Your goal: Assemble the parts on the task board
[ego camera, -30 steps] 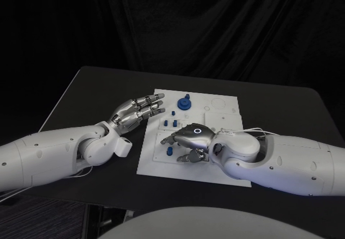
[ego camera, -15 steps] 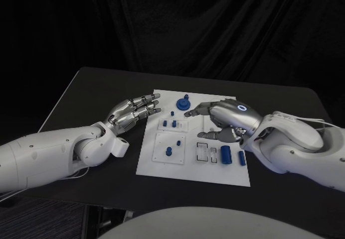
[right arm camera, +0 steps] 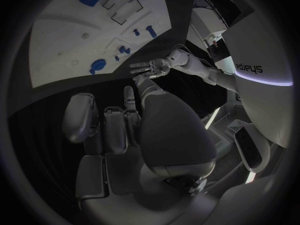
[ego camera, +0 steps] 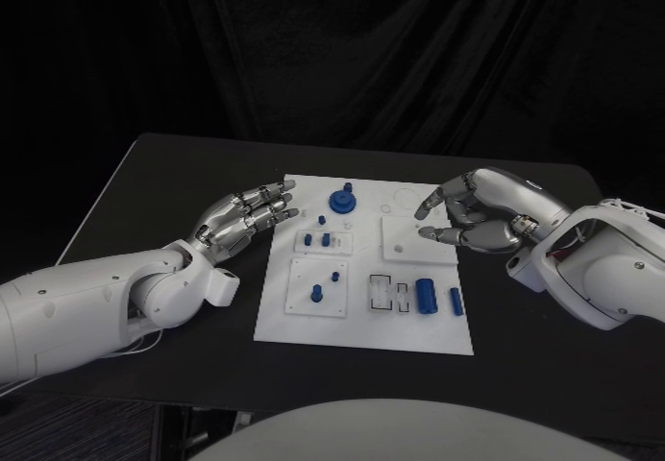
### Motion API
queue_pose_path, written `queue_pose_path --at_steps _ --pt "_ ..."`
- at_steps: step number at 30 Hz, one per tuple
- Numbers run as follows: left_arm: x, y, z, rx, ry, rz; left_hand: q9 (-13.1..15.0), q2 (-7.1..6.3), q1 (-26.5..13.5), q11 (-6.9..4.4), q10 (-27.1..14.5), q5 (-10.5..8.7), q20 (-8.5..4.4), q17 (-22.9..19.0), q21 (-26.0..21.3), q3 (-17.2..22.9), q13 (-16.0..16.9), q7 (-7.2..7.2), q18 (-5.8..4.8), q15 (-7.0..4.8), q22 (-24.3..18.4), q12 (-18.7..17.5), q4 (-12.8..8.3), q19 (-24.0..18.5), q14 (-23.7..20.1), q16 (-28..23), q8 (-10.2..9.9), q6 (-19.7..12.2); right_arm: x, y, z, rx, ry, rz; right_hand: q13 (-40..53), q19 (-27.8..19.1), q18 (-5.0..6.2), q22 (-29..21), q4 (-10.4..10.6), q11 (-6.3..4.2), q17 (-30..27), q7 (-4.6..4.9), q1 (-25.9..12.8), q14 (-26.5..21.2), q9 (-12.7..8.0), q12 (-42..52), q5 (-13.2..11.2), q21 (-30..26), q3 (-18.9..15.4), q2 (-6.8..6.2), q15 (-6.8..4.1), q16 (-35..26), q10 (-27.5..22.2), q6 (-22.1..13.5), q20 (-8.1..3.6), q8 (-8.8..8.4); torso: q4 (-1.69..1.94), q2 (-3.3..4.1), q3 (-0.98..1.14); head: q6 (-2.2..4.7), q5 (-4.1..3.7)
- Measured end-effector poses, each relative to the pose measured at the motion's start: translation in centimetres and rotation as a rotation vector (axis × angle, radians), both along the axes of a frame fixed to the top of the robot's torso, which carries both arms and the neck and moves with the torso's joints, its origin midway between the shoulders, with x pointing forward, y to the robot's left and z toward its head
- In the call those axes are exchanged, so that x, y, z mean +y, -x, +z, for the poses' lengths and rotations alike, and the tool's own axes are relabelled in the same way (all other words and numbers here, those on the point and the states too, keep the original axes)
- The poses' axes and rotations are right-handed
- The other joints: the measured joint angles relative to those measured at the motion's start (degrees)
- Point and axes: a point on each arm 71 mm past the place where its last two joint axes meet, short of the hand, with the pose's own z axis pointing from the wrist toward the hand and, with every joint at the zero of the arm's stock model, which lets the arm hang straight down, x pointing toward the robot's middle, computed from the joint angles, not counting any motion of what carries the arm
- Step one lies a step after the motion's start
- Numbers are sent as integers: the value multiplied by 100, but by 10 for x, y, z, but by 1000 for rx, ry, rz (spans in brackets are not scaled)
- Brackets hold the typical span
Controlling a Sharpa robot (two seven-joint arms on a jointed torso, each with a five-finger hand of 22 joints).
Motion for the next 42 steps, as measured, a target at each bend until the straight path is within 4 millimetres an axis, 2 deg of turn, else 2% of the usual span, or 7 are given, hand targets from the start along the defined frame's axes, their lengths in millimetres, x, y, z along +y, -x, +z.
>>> queue_pose_path --at_steps 2,5,12,15,24,36,42 --pt "0 0 0 5 6 4 0 0 0 0 0 0 0 0 0 16 0 0 0 0 0 0 -16 0 0 0 0 0 -8 1 -9 42 12 -47 183 86 -125 0 83 -79 143 -76 -190 37 124 106 60 533 -67 8 -64 263 317 50 -81 184 -4 4 1 0 -9" --pt "0 0 0 10 14 7 0 0 0 0 0 0 0 0 0 16 0 0 0 0 5 0 -16 0 0 0 0 0 -16 1 -20 99 41 -106 231 103 -155 0 185 -146 178 -138 -1010 34 382 120 77 1101 -247 70 -118 533 396 43 -123 483 -5 11 4 0 -31" --pt "3 1 1 18 22 20 0 0 0 0 0 34 0 0 0 25 -1 -21 1 0 5 21 -6 0 0 0 0 21 -25 6 -47 245 147 -212 231 113 -244 0 205 -223 178 -295 -1872 39 1339 120 -70 1458 -156 79 -196 640 407 -259 -214 1402 13 20 4 0 -138" --pt "3 1 1 20 25 21 0 0 0 0 0 34 0 0 0 32 -1 -21 1 0 5 21 0 0 0 0 0 21 -25 8 -55 288 192 -238 231 113 -244 0 212 -250 178 -305 -2042 22 1551 120 -147 1475 -117 95 -212 641 395 -330 -214 1572 27 23 4 0 -198" --pt "3 0 0 24 30 23 4 0 0 0 0 34 0 0 0 31 -1 -21 1 0 5 21 0 0 0 0 0 21 -23 11 -71 366 284 -270 230 113 -242 0 212 -250 177 -315 -2301 43 1737 120 -376 1475 -118 180 -231 640 395 -422 -255 1645 31 27 12 0 -300" --pt "3 0 0 26 32 23 4 0 0 0 0 33 0 0 0 31 -1 -21 2 0 5 21 0 1 0 0 0 21 -17 15 -91 444 362 -284 229 113 -241 0 212 -250 176 -304 -2661 43 1749 120 -636 1428 -118 223 -231 612 395 -473 -255 1615 24 23 10 0 -281" --pt "3 0 -1 27 33 22 4 0 0 -1 0 33 0 0 0 31 3 -21 2 0 5 21 0 1 0 0 0 21 -17 16 -99 467 386 -288 229 113 -241 -1 212 -250 176 -304 -2882 43 1760 120 -953 1401 -118 275 -231 589 394 -473 -255 1578 24 22 8 0 -263"
